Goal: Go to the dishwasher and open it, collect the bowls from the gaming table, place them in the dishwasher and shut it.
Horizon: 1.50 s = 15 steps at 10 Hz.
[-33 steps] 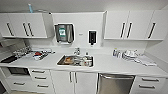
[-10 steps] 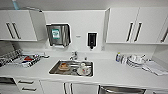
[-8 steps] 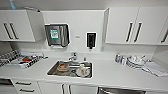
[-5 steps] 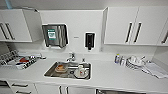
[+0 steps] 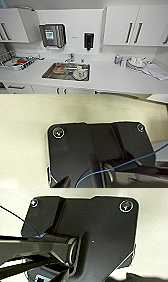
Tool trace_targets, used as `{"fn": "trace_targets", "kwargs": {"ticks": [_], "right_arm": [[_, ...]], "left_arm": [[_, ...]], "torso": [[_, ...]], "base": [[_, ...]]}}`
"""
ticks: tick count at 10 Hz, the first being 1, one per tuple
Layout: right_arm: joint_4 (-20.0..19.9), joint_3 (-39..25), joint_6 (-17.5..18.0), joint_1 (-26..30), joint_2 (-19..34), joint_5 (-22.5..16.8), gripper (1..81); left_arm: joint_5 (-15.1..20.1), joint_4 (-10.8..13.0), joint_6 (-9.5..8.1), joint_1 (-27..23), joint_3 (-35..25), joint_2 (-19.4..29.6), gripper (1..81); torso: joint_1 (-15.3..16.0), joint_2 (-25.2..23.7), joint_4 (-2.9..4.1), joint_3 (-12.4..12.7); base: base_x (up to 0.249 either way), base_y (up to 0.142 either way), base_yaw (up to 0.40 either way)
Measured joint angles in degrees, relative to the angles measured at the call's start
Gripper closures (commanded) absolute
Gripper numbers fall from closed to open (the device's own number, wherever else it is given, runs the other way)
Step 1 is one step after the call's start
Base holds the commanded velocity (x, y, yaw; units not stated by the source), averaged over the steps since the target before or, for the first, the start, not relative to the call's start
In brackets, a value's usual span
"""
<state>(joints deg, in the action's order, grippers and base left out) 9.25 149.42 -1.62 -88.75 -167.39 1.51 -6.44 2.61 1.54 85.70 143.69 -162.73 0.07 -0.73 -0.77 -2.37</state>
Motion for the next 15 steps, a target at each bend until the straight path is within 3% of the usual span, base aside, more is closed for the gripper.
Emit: {"fn": "trace_targets", "kwargs": {"ticks": [4, 7, 11, 15], "right_arm": [[0.0, -0.4, 0.0, -0.3, -0.1, -0.1, 1.0], [-0.1, -5.3, 0.2, -0.3, 1.6, -0.1, 1.0], [-0.1, -19.4, 0.2, 0.4, 9.2, -0.8, 1.0], [-1.6, -33.7, 0.6, 2.4, 21.2, -1.5, 1.0]], "left_arm": [[0.2, 0.0, -0.02, 0.4, -0.3, 0.0, 1.0], [0.2, 0.0, -0.02, 0.4, -5.9, 2.8, 1.0], [-1.2, 0.0, -0.05, -0.4, -21.3, 13.8, 1.0], [-4.7, 0.0, -0.05, -0.4, -36.5, 30.6, 1.0]], "torso": [[0.0, 0.0, 0.0, 0.0], [0.0, 0.0, 0.0, 0.0], [0.7, -1.3, 0.0, 0.0], [5.4, -8.9, 0.0, -1.7]], "base": [[0.0, 0.0, 0.0], [0.0, 0.0, 0.0], [0.0, 0.0, 0.0], [0.0, 0.0, 0.0]]}}
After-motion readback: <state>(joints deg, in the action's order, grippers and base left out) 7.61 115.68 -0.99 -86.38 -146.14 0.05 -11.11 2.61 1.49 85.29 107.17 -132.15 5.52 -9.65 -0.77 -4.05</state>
